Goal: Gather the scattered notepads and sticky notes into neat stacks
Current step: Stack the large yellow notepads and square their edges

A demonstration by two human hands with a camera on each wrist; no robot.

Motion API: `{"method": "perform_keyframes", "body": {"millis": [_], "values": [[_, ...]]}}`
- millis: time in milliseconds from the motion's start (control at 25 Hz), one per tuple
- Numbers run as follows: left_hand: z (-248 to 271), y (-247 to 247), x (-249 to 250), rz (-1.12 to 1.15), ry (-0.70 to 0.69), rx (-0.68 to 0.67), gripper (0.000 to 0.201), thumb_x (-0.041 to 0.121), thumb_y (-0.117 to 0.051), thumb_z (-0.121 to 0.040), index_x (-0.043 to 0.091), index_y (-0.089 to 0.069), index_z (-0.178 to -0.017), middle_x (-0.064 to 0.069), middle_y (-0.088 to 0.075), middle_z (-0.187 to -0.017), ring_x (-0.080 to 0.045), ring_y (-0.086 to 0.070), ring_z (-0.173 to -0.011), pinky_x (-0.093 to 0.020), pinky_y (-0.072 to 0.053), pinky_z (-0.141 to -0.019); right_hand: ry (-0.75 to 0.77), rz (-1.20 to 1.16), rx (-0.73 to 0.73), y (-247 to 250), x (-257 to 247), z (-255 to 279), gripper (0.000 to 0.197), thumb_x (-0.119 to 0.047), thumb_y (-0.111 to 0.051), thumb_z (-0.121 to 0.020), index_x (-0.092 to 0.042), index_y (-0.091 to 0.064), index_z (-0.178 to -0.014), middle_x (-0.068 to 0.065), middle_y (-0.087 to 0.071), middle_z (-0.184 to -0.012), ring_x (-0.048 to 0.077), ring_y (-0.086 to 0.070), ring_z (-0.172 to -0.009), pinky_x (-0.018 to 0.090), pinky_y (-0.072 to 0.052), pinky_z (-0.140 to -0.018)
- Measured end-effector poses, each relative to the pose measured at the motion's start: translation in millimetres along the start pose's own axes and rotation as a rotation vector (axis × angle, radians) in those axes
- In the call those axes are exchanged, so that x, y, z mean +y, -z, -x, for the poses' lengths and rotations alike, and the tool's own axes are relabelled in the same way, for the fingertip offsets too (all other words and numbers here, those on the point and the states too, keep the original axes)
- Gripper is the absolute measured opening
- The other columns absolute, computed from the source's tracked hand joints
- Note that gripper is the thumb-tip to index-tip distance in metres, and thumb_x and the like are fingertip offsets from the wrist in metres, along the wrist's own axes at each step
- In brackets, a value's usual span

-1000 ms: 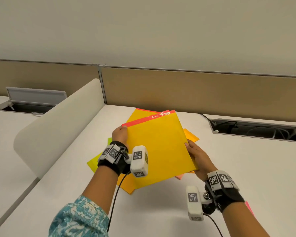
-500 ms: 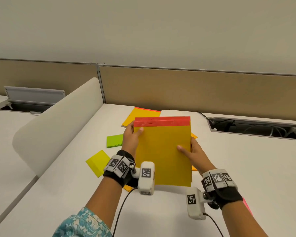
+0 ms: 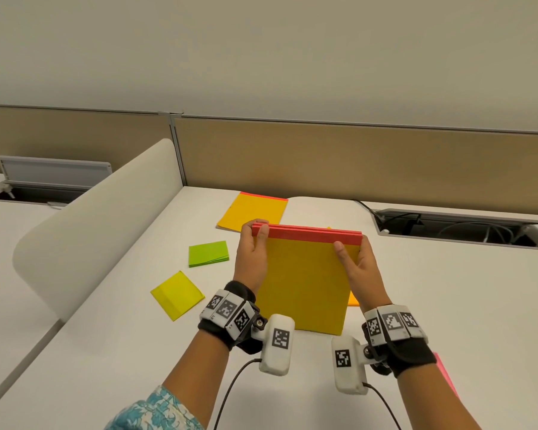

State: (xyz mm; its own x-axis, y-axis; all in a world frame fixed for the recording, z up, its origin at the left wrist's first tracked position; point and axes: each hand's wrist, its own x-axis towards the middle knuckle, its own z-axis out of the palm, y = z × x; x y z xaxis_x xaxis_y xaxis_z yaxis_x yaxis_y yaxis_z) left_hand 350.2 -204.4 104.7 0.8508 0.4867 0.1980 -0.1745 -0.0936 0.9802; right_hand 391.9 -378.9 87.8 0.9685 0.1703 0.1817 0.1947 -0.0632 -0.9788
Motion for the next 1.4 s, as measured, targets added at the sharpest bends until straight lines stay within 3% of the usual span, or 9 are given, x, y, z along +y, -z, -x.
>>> {"method": "perform_keyframes", "body": {"millis": [240,400,480,600,880,1000,1200,1280,1400], "values": [[-0.7,4.2,-0.7,0.041,-0.043,-0.021,0.017,0.025,-0.039,-0.098,0.017,-0.048,-0.111,0.011,-0.053,-0.094,-0.004,-0.051,-0.091,-0.005,-0.044,-0.078,0.027,-0.039,-0.03,3.8,-6.3,-2.6,0.015,-0.027,-0.045,-0.093,-0.034,-0.041,-0.106,-0.009,-0.054,-0.104,0.021,-0.054,-0.109,0.035,-0.049,-0.092],[-0.1,5.0,-22.1,-0.057,0.041,-0.062,0.057,0.041,-0.049,-0.09,0.008,-0.038,-0.135,-0.005,-0.052,-0.136,-0.021,-0.043,-0.132,-0.037,-0.037,-0.111,-0.027,0.026,-0.062,1.8,9.9,1.1,0.043,-0.028,-0.05,-0.091,-0.021,-0.035,-0.131,0.004,-0.051,-0.13,0.024,-0.049,-0.124,0.048,-0.041,-0.106],[-0.3,5.4,-24.7,-0.078,0.04,-0.073,0.072,0.048,-0.049,-0.087,0.008,-0.028,-0.144,-0.012,-0.04,-0.148,-0.025,-0.033,-0.14,-0.046,-0.03,-0.116,-0.027,0.025,-0.063,1.8,11.6,-0.5,0.046,-0.027,-0.05,-0.091,-0.02,-0.033,-0.133,0.007,-0.048,-0.135,0.025,-0.046,-0.127,0.049,-0.038,-0.108],[-1.8,7.9,-19.2,-0.061,0.017,-0.087,0.091,0.065,-0.047,-0.075,0.006,-0.028,-0.143,-0.016,-0.04,-0.147,-0.029,-0.034,-0.139,-0.049,-0.031,-0.116,-0.01,-0.013,-0.061,3.2,7.7,-4.0,0.038,-0.023,-0.049,-0.091,-0.024,-0.035,-0.126,0.003,-0.051,-0.127,0.023,-0.05,-0.121,0.043,-0.043,-0.103],[3.8,15.5,-37.5,-0.064,0.122,-0.158,0.026,0.028,-0.053,-0.092,0.024,-0.048,-0.117,0.0,-0.061,-0.117,-0.024,-0.055,-0.121,-0.038,-0.044,-0.104,-0.064,-0.052,-0.128,3.5,23.9,2.6,0.032,-0.016,-0.051,-0.091,-0.026,-0.037,-0.117,-0.016,-0.055,-0.105,0.013,-0.056,-0.101,0.02,-0.049,-0.078],[5.0,12.9,-38.5,-0.044,0.138,-0.173,0.042,0.027,-0.049,-0.094,0.013,-0.04,-0.133,-0.002,-0.054,-0.129,-0.023,-0.047,-0.129,-0.033,-0.038,-0.107,-0.089,-0.042,-0.124,3.8,28.3,2.1,0.035,-0.015,-0.05,-0.092,-0.024,-0.035,-0.122,-0.013,-0.054,-0.108,0.009,-0.055,-0.1,0.019,-0.048,-0.076],[-23.7,10.8,-47.6,0.072,0.293,-0.004,0.075,0.058,-0.056,-0.079,0.012,-0.038,-0.136,-0.002,-0.049,-0.14,-0.025,-0.046,-0.129,-0.051,-0.037,-0.11,-0.17,0.04,-0.159,1.3,37.2,4.6,0.029,-0.022,-0.053,-0.09,-0.024,-0.04,-0.116,0.0,-0.056,-0.114,0.003,-0.057,-0.09,0.016,-0.05,-0.066],[-43.5,12.3,-51.5,0.12,0.419,0.086,0.062,0.048,-0.055,-0.085,0.01,-0.044,-0.133,-0.009,-0.054,-0.135,-0.032,-0.05,-0.124,-0.053,-0.04,-0.106,-0.182,0.068,-0.18,0.9,39.9,5.9,0.027,-0.022,-0.054,-0.09,-0.026,-0.042,-0.114,0.001,-0.057,-0.114,0.004,-0.057,-0.09,0.022,-0.053,-0.069],[-68.8,15.4,-61.8,0.014,0.524,0.092,0.049,0.032,-0.047,-0.094,0.005,-0.045,-0.135,-0.013,-0.052,-0.137,-0.033,-0.049,-0.124,-0.05,-0.039,-0.107,-0.243,-0.046,-0.201,-0.2,40.6,2.7,0.026,-0.021,-0.054,-0.09,-0.025,-0.045,-0.114,0.0,-0.058,-0.109,0.016,-0.061,-0.089,0.039,-0.059,-0.059]]}}
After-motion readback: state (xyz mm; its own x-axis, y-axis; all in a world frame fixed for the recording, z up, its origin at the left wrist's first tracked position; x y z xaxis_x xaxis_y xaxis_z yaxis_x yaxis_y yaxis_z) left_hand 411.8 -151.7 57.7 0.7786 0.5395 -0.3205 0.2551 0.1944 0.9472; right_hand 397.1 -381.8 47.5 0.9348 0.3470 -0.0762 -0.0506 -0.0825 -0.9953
